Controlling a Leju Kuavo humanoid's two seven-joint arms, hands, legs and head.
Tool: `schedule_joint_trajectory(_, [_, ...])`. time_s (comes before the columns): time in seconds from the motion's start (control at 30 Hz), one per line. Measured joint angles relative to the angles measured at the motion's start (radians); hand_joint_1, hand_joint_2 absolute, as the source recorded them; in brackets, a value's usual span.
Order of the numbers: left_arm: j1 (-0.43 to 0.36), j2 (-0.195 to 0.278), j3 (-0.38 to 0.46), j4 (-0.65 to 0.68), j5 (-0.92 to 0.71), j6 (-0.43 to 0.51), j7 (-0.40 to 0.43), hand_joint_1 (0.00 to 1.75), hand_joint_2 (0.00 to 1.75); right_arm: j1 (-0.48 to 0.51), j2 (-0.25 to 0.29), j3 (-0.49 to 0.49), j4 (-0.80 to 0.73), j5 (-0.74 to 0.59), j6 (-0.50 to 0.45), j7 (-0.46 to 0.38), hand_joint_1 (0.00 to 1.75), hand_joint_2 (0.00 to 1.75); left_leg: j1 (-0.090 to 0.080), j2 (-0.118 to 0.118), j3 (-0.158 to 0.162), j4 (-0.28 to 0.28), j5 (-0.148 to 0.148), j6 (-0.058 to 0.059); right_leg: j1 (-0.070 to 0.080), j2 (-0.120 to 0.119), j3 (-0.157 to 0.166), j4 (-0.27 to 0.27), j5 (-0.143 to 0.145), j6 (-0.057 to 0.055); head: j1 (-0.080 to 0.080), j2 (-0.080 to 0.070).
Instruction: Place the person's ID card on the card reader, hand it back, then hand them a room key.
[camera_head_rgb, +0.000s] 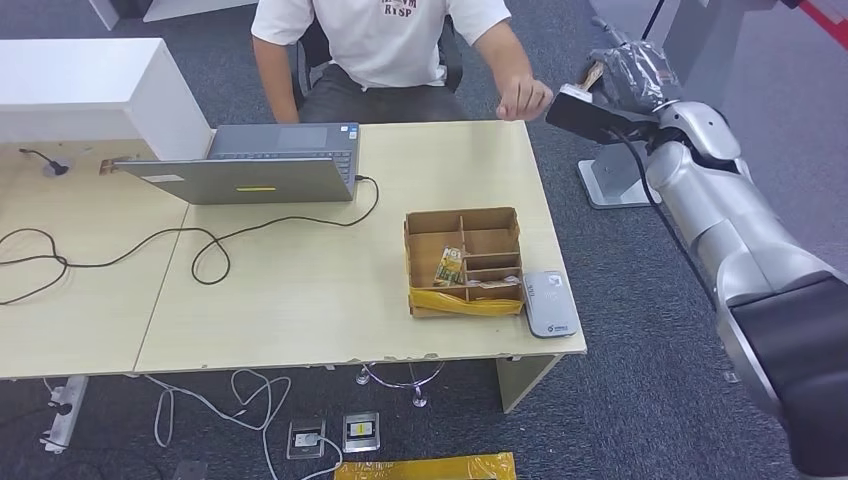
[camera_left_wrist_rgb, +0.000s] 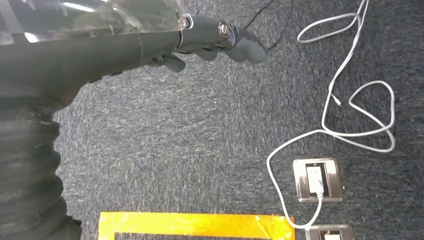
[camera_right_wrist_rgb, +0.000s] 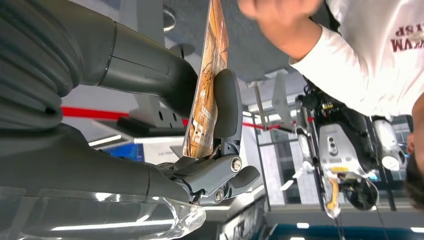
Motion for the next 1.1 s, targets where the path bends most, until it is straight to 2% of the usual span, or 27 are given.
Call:
schedule_joint_trajectory(0.23, [0.01,0.0,0.0,0.001,0.02,0.007,-0.002,0.0,1.75,0.124,-0.033,-0.022,-0.058,-0.083,0.053,0.003,1.75,1.75,0.0,0.0,0.0,0.0,0.0,0.0,0.0,0.0,0.0,-0.001,0.0,0.0,0.0,0.0])
schedule_joint_trajectory(0.43, [0.015,0.0,0.0,0.002,0.031,0.022,-0.002,0.0,1.75,0.318,-0.094,-0.088,-0.186,-0.138,0.094,0.041,1.75,1.75,0.0,0.0,0.0,0.0,-0.001,0.0,0.0,-0.001,0.001,-0.001,0.0,0.0,0.0,0.0])
schedule_joint_trajectory(0.83, [0.016,-0.001,0.0,0.002,0.038,0.036,-0.002,0.0,1.75,0.638,-0.195,-0.243,-0.461,-0.122,0.139,0.143,1.75,1.75,0.0,0.0,0.0,0.0,-0.002,0.0,0.0,-0.001,0.001,-0.001,0.0,0.0,0.0,0.0])
schedule_joint_trajectory(0.97, [0.016,-0.001,0.0,0.002,0.043,0.038,-0.002,0.0,1.75,0.721,-0.205,-0.272,-0.552,-0.107,0.158,0.165,1.75,1.75,0.0,0.002,0.0,0.0,-0.002,0.0,0.0,0.0,0.001,-0.001,0.0,0.0,0.0,0.0])
schedule_joint_trajectory(1.1, [0.015,-0.003,0.0,0.002,0.044,0.038,-0.002,0.0,1.75,0.757,-0.204,-0.275,-0.602,-0.087,0.177,0.169,1.75,1.75,0.0,0.002,0.0,0.0,-0.002,0.0,0.0,0.0,0.001,-0.001,0.0,0.0,0.0,0.0])
